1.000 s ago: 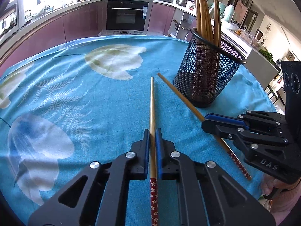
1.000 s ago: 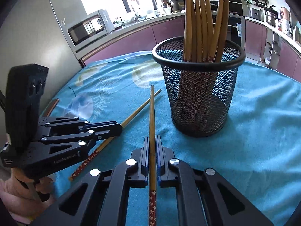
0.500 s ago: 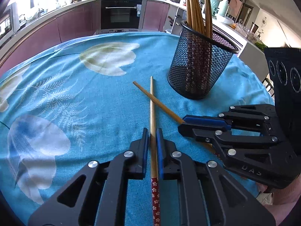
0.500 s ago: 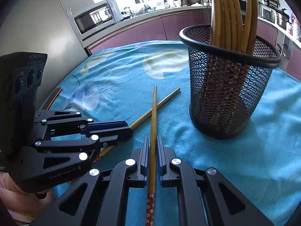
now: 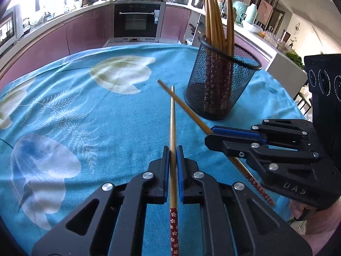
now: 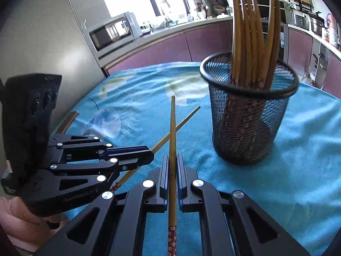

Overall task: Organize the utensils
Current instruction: 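Lift both chopsticks upright toward the mesh cup with both grippers, then carry both upright chopsticks over the mesh cup with both grippers, then lower both chopsticks down into the mesh cup with both grippers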

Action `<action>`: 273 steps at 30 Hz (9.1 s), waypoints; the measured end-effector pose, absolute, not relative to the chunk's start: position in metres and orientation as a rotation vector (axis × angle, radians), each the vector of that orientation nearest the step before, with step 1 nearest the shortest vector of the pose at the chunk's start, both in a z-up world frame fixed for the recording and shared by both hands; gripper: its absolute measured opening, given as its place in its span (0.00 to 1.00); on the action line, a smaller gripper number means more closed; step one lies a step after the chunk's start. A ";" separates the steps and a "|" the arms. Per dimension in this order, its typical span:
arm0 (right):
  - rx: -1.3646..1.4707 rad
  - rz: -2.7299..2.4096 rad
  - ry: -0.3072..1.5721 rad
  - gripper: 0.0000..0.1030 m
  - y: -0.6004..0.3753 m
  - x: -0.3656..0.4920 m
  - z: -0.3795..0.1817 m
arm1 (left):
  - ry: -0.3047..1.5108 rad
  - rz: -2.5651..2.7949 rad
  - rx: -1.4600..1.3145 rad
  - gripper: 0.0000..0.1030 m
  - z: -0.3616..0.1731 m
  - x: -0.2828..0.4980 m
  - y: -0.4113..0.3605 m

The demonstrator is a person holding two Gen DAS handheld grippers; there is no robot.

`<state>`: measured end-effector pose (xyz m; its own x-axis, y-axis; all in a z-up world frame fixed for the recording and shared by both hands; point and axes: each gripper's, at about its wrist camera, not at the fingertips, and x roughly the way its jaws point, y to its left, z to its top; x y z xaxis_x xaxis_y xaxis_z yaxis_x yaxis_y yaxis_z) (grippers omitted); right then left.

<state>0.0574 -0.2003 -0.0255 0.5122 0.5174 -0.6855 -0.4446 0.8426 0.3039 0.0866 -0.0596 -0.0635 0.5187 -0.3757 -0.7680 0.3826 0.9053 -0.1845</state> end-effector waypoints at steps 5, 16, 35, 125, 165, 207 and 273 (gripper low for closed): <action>0.140 0.606 0.810 0.06 -0.209 0.048 -0.009 | 0.879 -0.491 -0.042 0.07 -0.045 0.080 -0.052; 0.223 0.633 0.745 0.06 -0.224 0.038 0.013 | 0.838 -0.573 -0.131 0.07 -0.024 0.070 -0.045; 0.276 0.646 0.718 0.06 -0.244 0.034 0.020 | 0.777 -0.605 -0.129 0.07 -0.002 0.056 -0.052; 0.266 0.613 0.603 0.06 -0.262 0.036 0.056 | 0.668 -0.632 -0.096 0.07 0.041 0.054 -0.069; 0.256 0.603 0.575 0.06 -0.263 0.040 0.067 | 0.636 -0.630 -0.074 0.07 0.052 0.064 -0.070; 0.262 0.579 0.542 0.06 -0.274 0.047 0.079 | 0.592 -0.614 -0.035 0.07 0.073 0.072 -0.074; 0.259 0.525 0.479 0.06 -0.284 0.086 0.113 | 0.477 -0.595 -0.038 0.07 0.125 0.070 -0.077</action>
